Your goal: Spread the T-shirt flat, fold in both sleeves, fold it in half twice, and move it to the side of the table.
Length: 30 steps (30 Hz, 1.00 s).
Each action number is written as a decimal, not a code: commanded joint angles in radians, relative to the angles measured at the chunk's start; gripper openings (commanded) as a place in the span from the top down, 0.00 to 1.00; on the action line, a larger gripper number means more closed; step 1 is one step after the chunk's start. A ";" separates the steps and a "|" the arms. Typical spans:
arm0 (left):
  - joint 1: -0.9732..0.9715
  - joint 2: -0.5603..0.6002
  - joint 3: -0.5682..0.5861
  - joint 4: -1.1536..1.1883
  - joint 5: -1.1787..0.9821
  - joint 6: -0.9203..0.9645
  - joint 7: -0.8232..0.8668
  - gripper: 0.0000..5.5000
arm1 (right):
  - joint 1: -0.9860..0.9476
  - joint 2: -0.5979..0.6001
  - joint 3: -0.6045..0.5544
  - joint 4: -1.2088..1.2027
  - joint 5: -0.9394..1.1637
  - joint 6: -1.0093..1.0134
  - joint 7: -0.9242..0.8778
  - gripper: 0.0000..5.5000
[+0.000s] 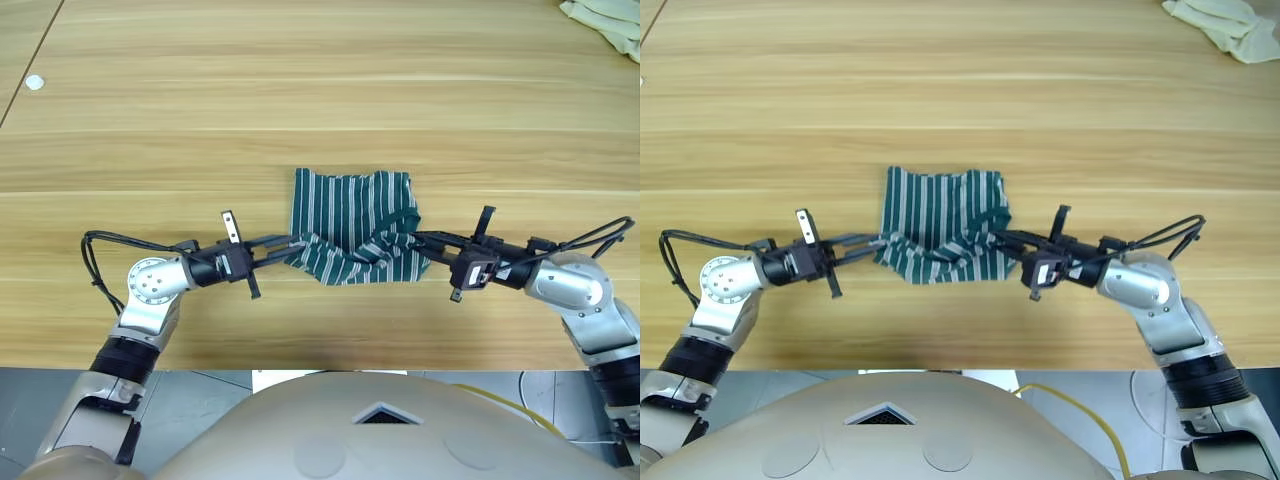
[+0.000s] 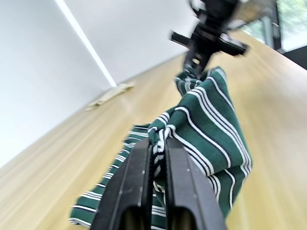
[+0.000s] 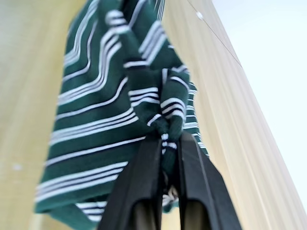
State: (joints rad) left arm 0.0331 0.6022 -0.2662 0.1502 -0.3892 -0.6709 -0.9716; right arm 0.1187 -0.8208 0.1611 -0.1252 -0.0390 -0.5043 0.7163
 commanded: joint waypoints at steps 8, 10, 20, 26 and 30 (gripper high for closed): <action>-0.106 -0.080 0.102 0.084 0.133 0.138 0.139 0.97 | -0.199 0.086 0.018 0.158 -0.155 0.099 -0.071 0.96; -0.133 -0.094 0.102 0.120 0.197 0.183 0.190 0.97 | -0.234 0.102 0.033 0.195 -0.194 0.107 -0.088 0.96; -0.268 -0.200 0.140 0.236 0.250 0.484 0.315 0.97 | -0.363 0.176 0.088 0.324 -0.308 0.125 -0.142 0.96; -0.298 -0.259 0.161 0.210 0.227 0.618 0.330 0.97 | -0.423 0.224 0.132 0.405 -0.382 0.135 -0.188 0.96; -0.307 -0.298 0.156 0.173 0.210 0.732 0.332 0.97 | -0.432 0.236 0.152 0.426 -0.419 0.146 -0.208 0.96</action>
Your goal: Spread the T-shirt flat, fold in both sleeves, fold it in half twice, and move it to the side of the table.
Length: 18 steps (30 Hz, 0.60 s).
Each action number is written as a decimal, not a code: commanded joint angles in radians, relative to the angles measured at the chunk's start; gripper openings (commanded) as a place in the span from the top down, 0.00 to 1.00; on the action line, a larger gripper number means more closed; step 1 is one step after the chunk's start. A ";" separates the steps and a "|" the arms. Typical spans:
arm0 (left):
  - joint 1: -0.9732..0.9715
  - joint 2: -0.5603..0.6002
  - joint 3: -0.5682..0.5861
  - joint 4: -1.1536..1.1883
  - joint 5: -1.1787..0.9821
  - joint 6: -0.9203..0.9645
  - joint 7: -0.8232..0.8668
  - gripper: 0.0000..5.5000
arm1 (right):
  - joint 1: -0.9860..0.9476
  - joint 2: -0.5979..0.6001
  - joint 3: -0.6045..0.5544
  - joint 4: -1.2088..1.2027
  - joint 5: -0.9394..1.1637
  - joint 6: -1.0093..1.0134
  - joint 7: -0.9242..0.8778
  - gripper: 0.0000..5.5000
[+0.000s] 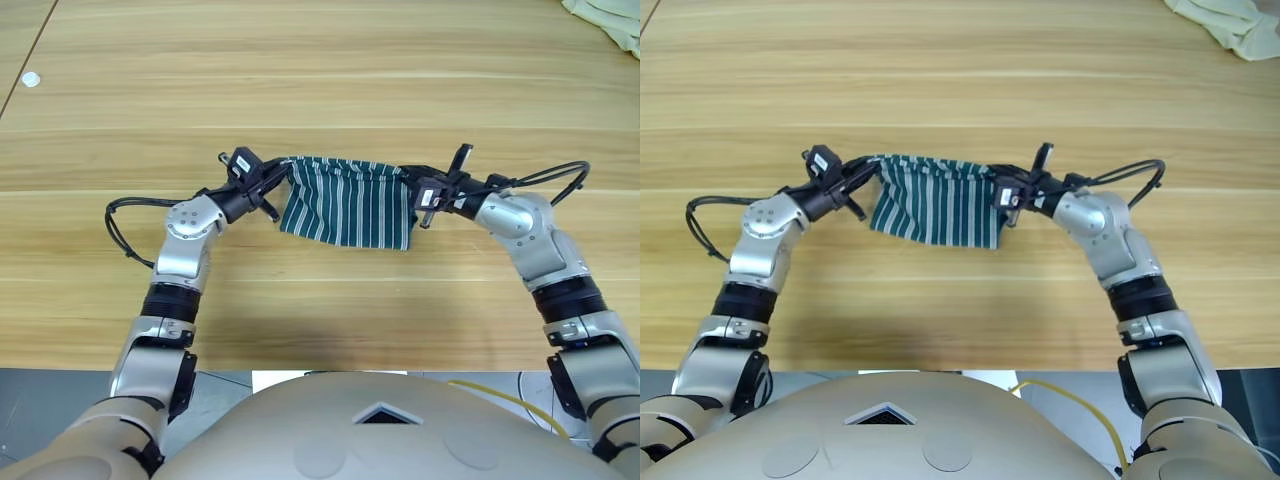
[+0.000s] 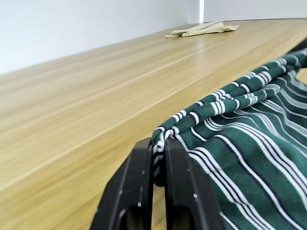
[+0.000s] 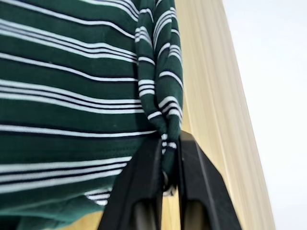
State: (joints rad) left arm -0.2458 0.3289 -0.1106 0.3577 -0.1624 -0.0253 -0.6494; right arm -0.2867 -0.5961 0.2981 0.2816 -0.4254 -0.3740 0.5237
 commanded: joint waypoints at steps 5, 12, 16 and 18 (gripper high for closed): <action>-0.061 -0.067 0.014 -0.027 -0.029 0.192 0.030 0.97 | -0.018 0.011 0.033 0.026 -0.081 0.045 -0.044 0.96; -0.095 -0.093 -0.022 0.025 0.013 0.186 0.022 0.97 | 0.015 0.005 0.022 -0.026 -0.094 0.082 -0.059 0.96; -0.147 -0.107 -0.013 0.094 0.013 0.177 0.010 0.97 | 0.034 0.002 -0.001 -0.057 -0.101 0.135 -0.087 0.87; -0.171 -0.121 0.004 0.118 -0.006 0.187 0.005 0.97 | 0.037 0.003 -0.012 -0.062 -0.108 0.173 -0.103 0.80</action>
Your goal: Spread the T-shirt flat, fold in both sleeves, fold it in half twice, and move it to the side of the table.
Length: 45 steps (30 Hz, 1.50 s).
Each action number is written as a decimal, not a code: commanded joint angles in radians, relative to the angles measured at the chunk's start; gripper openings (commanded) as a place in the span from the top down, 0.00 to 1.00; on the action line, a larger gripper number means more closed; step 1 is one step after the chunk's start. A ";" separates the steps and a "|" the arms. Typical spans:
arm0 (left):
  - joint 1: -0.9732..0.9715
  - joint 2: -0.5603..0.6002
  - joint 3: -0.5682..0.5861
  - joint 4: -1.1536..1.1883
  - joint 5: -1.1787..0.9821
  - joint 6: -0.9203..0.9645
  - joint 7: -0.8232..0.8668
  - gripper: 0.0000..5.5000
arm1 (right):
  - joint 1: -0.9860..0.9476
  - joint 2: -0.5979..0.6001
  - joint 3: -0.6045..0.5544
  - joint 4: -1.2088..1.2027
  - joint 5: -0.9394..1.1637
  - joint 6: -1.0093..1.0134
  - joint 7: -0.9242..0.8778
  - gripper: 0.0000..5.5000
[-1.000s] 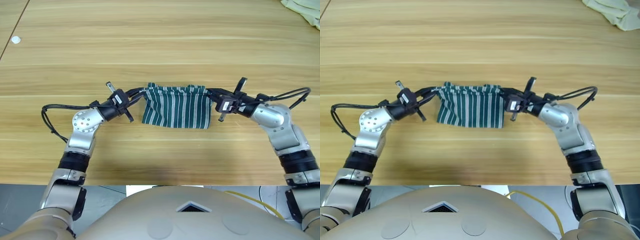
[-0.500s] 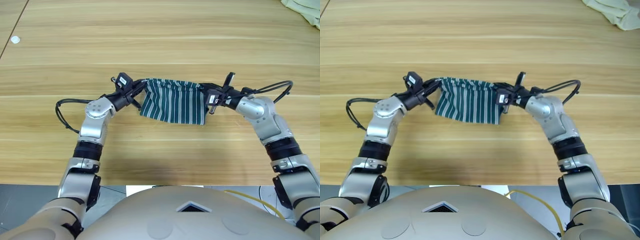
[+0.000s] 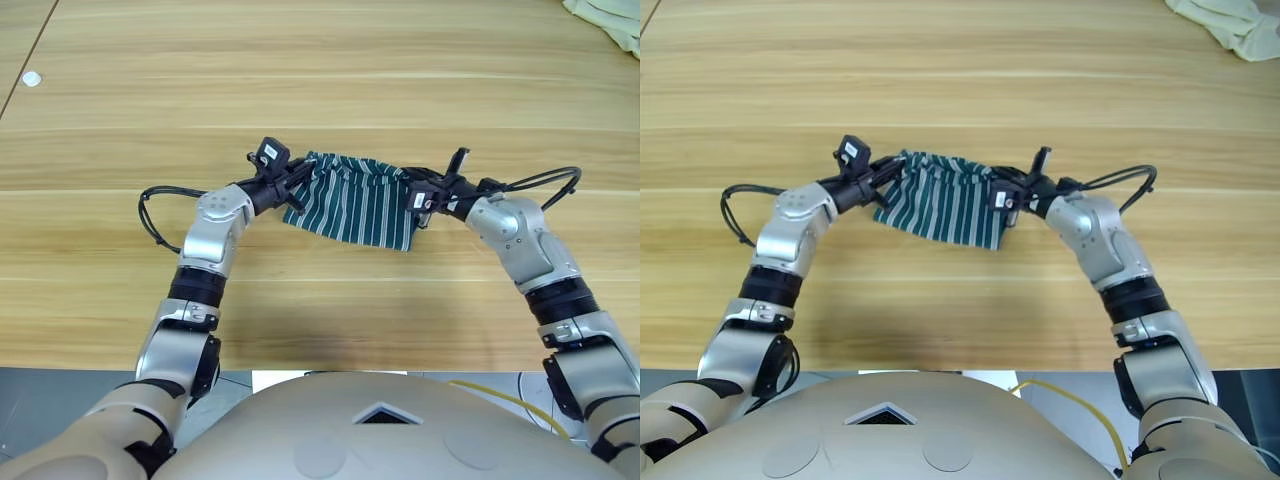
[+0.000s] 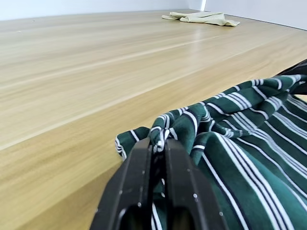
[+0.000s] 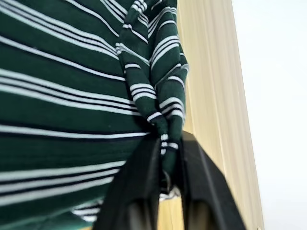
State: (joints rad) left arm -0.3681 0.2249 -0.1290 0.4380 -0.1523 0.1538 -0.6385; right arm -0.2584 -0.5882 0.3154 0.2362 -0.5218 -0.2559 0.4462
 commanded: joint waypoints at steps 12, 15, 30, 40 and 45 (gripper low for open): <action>-0.244 -0.146 0.219 0.255 -0.171 0.058 0.063 0.72 | -0.086 0.055 -0.083 0.167 0.001 0.192 -0.149 0.47; -0.270 -0.162 0.307 0.249 -0.251 0.032 0.068 0.72 | -0.043 0.054 -0.081 0.052 0.079 0.114 -0.095 0.38; -0.038 -0.101 0.255 -0.027 -0.193 -0.253 -0.055 0.72 | 0.000 -0.001 0.069 0.025 -0.087 -0.049 -0.055 0.02; -0.011 -0.078 0.244 -0.008 -0.153 -0.324 -0.033 0.72 | 0.253 -0.224 0.157 -0.353 0.185 -0.300 0.170 0.02; 0.067 -0.002 0.141 -0.033 0.010 -0.506 -0.077 0.72 | 0.349 -0.333 0.090 -0.531 0.425 -0.416 0.242 0.02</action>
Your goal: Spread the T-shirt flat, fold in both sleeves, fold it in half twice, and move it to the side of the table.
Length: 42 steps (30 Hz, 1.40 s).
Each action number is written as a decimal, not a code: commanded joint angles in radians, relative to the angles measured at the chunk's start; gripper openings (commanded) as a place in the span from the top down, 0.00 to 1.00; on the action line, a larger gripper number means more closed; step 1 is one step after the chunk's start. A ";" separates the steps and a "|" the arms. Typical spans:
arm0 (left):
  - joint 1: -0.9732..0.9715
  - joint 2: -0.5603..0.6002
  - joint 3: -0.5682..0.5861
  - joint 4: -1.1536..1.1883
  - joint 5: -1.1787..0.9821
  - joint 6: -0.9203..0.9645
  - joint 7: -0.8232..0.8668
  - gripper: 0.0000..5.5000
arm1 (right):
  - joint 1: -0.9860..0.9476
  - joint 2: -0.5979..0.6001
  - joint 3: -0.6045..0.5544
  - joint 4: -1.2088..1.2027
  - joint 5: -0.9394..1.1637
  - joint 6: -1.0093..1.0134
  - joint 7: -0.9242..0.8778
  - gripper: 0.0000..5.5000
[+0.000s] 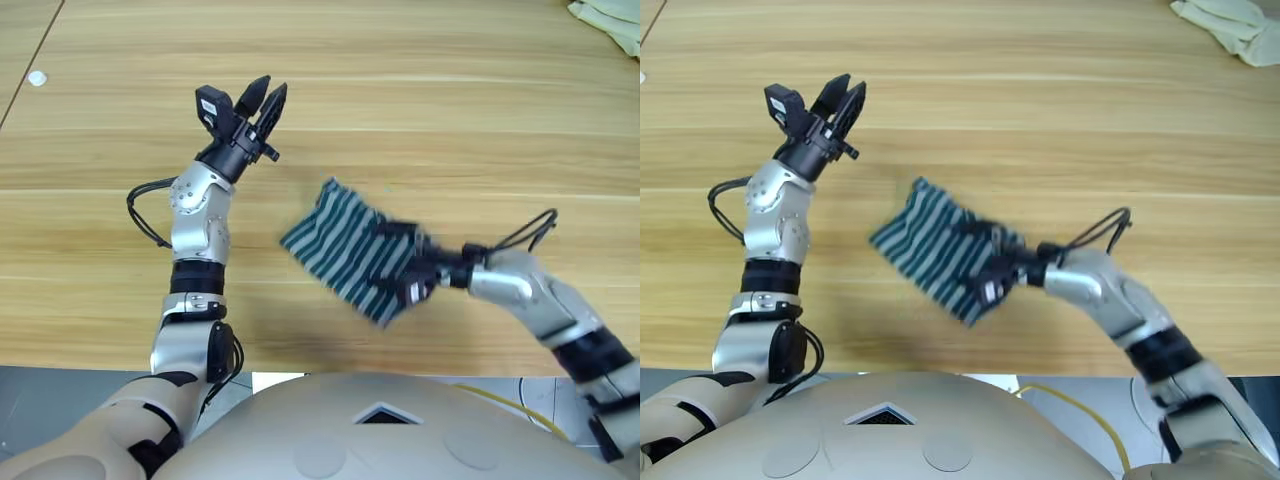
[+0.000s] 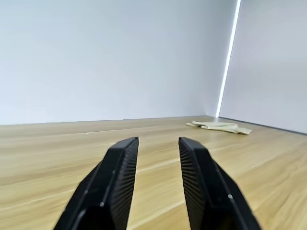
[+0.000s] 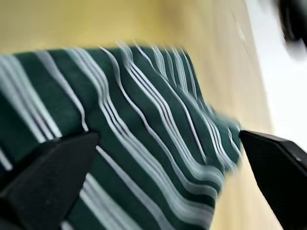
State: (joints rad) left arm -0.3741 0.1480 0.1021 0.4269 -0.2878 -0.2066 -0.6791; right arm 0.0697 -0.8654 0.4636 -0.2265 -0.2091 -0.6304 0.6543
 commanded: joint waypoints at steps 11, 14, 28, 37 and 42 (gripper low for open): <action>0.328 0.448 -0.319 -0.326 0.560 -0.575 -0.109 0.72 | -0.155 0.166 -0.096 0.182 -0.189 0.236 -0.091 0.02; 0.350 0.492 -0.357 -0.359 0.580 -0.584 -0.120 0.72 | -0.174 0.229 -0.077 0.183 -0.200 0.255 -0.099 0.02; 0.215 0.517 -0.525 -0.128 1.076 -0.480 0.143 0.72 | -0.172 0.306 -0.087 0.086 -0.095 0.257 -0.063 0.02; 0.228 0.552 -0.601 -0.138 1.054 -0.486 0.137 0.72 | -0.232 0.388 -0.061 0.156 -0.149 0.294 -0.105 0.02; 0.228 0.555 -0.616 -0.137 1.039 -0.481 0.144 0.72 | -0.272 0.438 -0.054 0.208 -0.187 0.317 -0.140 0.02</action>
State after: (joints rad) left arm -0.2006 0.6827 -0.4530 0.2503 0.7012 -0.7006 -0.4895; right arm -0.1694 -0.4411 0.4049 -0.0413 -0.3786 -0.3264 0.5253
